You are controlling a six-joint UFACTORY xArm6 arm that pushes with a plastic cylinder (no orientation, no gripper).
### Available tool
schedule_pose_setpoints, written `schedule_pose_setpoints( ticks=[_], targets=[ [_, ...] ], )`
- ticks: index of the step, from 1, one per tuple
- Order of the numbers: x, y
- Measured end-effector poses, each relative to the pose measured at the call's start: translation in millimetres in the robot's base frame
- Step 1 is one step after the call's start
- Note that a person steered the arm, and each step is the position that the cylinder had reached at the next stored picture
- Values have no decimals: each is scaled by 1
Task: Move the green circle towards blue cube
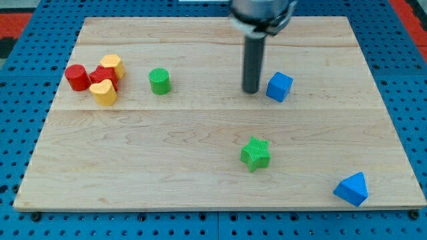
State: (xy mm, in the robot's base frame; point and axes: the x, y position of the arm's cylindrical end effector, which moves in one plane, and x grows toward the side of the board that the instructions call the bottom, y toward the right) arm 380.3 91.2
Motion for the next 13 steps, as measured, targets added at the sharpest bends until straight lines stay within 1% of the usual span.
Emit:
schedule_pose_setpoints(
  ticks=[1,2,3,4,5,6,7,8,9,10,11,12,13],
  targets=[
    [-6,12],
    [0,-92],
    [-46,-136],
    [-129,-136],
    [-76,-191],
    [-20,-193],
    [-10,-192],
    [4,-154],
    [-6,-216],
    [-33,-226],
    [17,-266],
    [51,-220],
    [31,-119]
  ],
)
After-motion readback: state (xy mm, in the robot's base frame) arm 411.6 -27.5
